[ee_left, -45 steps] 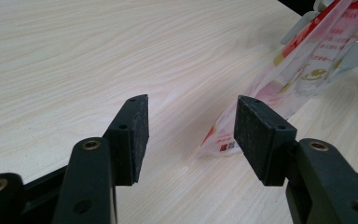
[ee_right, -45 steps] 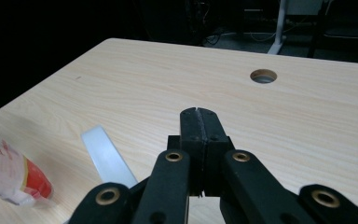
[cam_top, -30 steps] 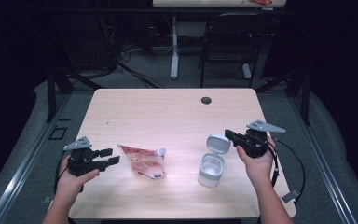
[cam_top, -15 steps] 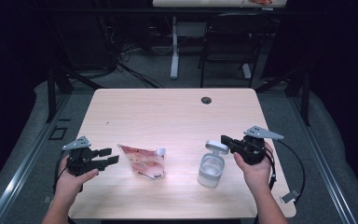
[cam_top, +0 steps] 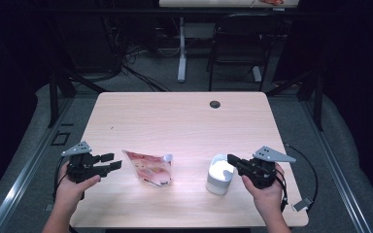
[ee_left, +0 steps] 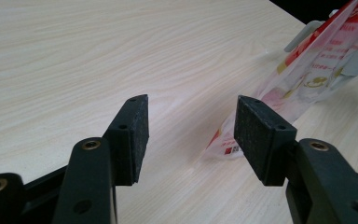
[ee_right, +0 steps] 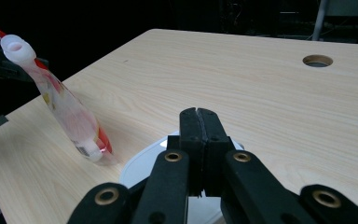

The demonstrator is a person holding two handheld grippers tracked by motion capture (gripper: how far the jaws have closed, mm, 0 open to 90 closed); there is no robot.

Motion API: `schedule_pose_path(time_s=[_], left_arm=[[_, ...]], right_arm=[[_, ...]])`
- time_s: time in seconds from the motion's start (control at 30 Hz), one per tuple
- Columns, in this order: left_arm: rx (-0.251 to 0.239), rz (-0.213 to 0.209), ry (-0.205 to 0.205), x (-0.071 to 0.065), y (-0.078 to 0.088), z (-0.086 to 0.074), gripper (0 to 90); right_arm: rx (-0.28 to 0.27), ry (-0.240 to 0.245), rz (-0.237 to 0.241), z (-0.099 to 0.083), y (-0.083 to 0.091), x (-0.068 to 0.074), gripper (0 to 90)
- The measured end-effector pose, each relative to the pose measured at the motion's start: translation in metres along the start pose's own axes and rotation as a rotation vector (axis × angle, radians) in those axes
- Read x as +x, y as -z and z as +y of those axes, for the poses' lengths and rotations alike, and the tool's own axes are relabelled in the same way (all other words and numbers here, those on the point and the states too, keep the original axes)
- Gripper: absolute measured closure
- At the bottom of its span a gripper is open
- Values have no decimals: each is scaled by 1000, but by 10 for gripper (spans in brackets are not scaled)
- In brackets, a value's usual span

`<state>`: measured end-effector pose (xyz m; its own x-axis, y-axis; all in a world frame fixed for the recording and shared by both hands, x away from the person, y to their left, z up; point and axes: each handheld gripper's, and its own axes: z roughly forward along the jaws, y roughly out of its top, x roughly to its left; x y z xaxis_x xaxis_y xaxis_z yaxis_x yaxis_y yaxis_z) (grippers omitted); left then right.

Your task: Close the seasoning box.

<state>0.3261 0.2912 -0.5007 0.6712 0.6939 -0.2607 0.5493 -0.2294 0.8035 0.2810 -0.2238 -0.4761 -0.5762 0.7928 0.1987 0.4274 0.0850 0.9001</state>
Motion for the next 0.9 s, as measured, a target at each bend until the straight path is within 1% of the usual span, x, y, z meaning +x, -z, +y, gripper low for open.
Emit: schedule_pose_path(time_s=[0.03,0.07,0.13,0.17,0.23,0.37,0.5,0.57,0.6,0.77,0.9], left_arm=[[-1,2,0,0,1,0,454],[-6,4,6,0,1,0,454],[2,2,1,1,2,0,454],[2,6,0,1,3,0,454],[6,12,-1,1,3,0,454],[-6,20,2,1,4,0,454],[-5,24,11,3,6,0,454],[-14,29,13,3,7,-1,454],[-15,27,15,3,8,-1,454],[-27,37,25,4,13,-4,454],[-38,45,34,6,17,-7,454]], right_arm=[[2,6,-4,0,1,0,893],[1,1,-1,-1,1,0,892],[0,7,-8,-2,3,-1,887],[-7,3,-5,-2,3,-2,883],[-11,5,-13,-2,4,-3,878],[-21,-2,-13,-4,6,-7,873],[-19,-3,-22,-4,11,-11,864],[-29,-3,-26,-3,13,-14,862],[-37,-11,-29,-3,14,-16,862],[-44,-26,-53,-3,22,-25,852],[-57,-48,-69,-7,27,-31,835]])
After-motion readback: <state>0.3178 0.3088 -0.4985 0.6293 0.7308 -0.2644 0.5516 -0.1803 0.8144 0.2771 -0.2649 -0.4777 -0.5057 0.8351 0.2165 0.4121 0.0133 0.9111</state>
